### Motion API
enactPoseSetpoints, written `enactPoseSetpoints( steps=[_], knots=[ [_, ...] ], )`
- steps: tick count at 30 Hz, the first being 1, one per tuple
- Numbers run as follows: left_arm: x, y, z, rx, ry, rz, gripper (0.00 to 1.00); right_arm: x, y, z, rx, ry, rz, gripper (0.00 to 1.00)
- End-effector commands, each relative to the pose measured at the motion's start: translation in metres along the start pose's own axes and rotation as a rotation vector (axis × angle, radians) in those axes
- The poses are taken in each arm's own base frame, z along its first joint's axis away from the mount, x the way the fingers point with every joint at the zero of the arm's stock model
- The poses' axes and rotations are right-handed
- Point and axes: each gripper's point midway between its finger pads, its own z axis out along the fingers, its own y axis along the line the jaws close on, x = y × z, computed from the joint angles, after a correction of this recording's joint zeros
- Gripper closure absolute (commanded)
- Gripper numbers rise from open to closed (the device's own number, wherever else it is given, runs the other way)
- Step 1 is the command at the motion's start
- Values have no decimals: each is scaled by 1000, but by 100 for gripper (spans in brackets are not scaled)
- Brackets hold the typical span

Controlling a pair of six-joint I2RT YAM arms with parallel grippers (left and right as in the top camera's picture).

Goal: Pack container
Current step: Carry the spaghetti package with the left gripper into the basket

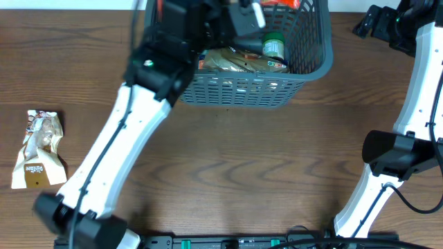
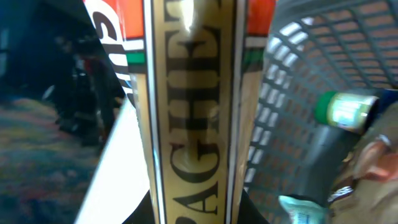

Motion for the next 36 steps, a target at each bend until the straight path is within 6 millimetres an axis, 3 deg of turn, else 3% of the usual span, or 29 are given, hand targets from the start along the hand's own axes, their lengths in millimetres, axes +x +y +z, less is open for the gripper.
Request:
enactPoseSetpoints(
  steps=[1, 10, 15, 19, 20, 21, 22, 23, 30, 34, 36],
  knots=[
    [1, -5, 20, 8, 2, 32, 94, 4, 5, 1, -7, 14, -18, 1],
    [69, -81, 96, 177, 158, -154, 95, 6, 5, 1, -5, 24, -25, 1],
    [102, -112, 112, 253, 241, -187, 94, 9, 4, 1, -3, 36, -28, 1],
    [111, -124, 114, 286, 272, -202, 94, 9, 4, 1, -2, 35, -33, 1],
    [112, -125, 113, 288, 273, -203, 94, 9, 4, 1, -3, 36, -35, 1],
    [112, -125, 113, 288, 274, -203, 68, 9, 4, 1, -3, 36, -36, 1],
    [112, -125, 113, 288, 274, -205, 53, 10, 4, 1, -2, 38, -36, 1],
    [111, -124, 113, 287, 274, -206, 48, 10, 4, 1, -2, 39, -36, 1],
    [103, -105, 102, 240, 265, -191, 32, 11, 4, 1, -1, 42, -43, 1],
    [96, -78, 88, 168, 273, -141, 26, 11, 4, 1, -2, 41, -43, 1],
    [93, -57, 78, 110, 281, -138, 18, 11, 4, 1, -1, 41, -43, 1]
  ],
)
